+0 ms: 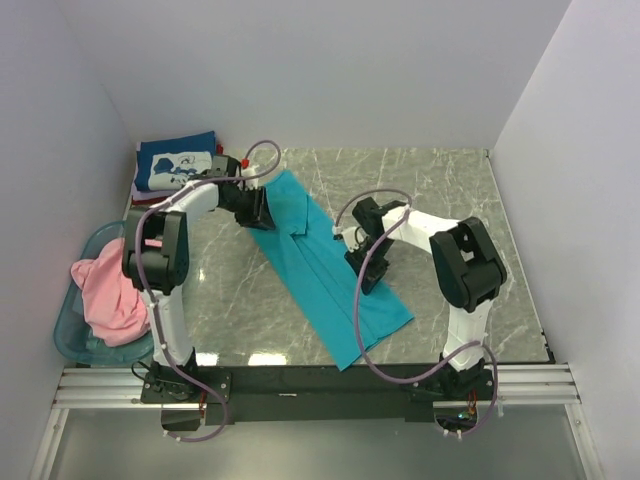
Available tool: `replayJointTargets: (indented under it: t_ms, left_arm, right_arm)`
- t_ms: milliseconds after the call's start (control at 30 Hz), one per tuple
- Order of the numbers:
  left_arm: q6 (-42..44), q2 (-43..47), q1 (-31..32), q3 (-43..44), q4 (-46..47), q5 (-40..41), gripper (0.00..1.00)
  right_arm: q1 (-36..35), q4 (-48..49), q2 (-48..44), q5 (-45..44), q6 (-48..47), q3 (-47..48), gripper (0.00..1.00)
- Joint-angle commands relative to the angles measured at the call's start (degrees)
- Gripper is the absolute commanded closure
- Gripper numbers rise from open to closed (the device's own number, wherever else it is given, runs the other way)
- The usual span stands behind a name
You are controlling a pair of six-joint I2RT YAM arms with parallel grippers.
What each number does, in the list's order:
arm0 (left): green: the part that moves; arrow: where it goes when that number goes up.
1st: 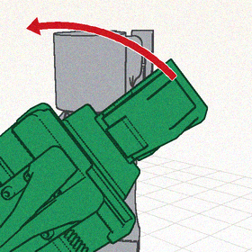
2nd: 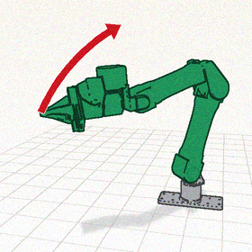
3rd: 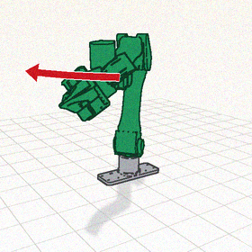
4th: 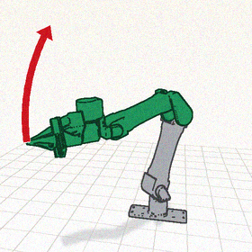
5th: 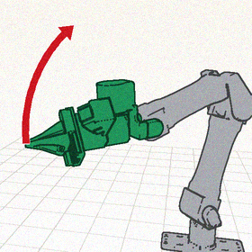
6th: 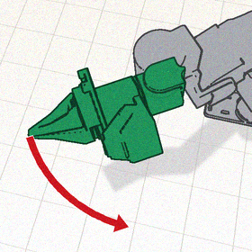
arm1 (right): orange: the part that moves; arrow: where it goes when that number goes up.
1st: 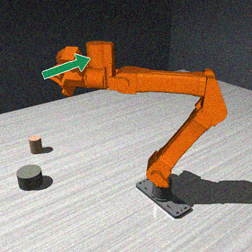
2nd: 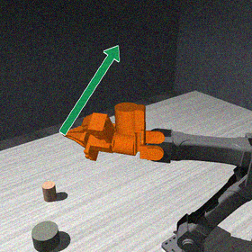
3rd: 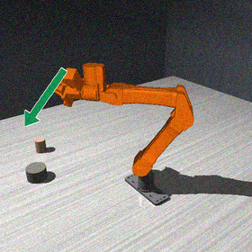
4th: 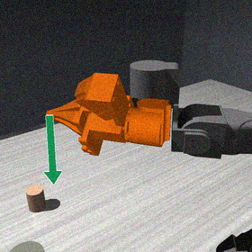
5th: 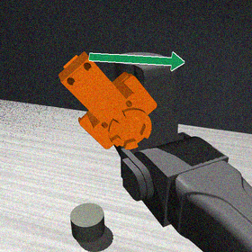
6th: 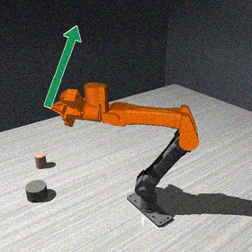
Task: Fold and stack the t-shirts
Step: Fold the tshirt
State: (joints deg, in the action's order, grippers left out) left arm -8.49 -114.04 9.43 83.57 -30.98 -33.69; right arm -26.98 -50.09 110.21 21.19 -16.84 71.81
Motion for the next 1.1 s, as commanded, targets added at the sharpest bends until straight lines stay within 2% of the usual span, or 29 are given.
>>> replayJointTargets:
  t_ms: [0, 100, 300, 467, 533, 700, 800, 900, 933, 1067]
  left_arm:
    - [-1.2, -3.7, 0.1, 3.3, 0.8, -0.3, 0.61]
    - [-0.9, -9.0, 0.6, 8.3, -1.4, 1.2, 0.62]
    - [-0.2, -19.9, 3.7, 21.4, -4.4, -0.5, 0.64]
    - [0.1, -27.5, 4.5, 36.5, -4.4, 1.6, 0.63]
    - [0.0, -26.0, 3.7, 37.5, -2.2, 1.9, 0.6]
    - [-0.7, -16.6, 1.9, 32.2, 1.9, -1.2, 0.53]
    - [-2.2, -8.2, 1.4, 23.8, 5.0, -4.0, 0.5]
    - [-3.7, -0.2, 1.4, 14.1, 7.8, -7.2, 0.51]
    - [-5.0, 0.9, 1.4, 9.2, 8.9, -8.2, 0.53]
    - [-9.4, 3.9, 1.4, -0.1, 13.9, -13.1, 0.59]
  right_arm:
    - [-3.2, 3.8, 0.5, 2.3, 1.6, -4.3, 0.81]
    - [-7.2, 5.6, 0.5, 5.8, 3.4, -7.5, 0.83]
    - [-14.5, 6.2, 0.8, 14.6, 6.6, -3.4, 0.79]
    - [-12.1, 5.2, -4.2, 15.1, 7.4, 1.9, 0.74]
    - [-8.0, 3.9, -6.8, 15.0, 6.6, 4.3, 0.73]
    - [1.4, 5.0, -7.8, 14.1, 9.6, 13.8, 0.73]
    - [5.0, 7.2, -4.2, 13.3, 13.3, 19.8, 0.73]
    - [6.7, 8.9, 1.1, 15.7, 18.7, 24.9, 0.73]
    - [6.9, 10.4, 2.7, 16.1, 20.7, 26.8, 0.73]
    - [7.1, 12.8, 9.6, 18.3, 29.9, 30.1, 0.8]
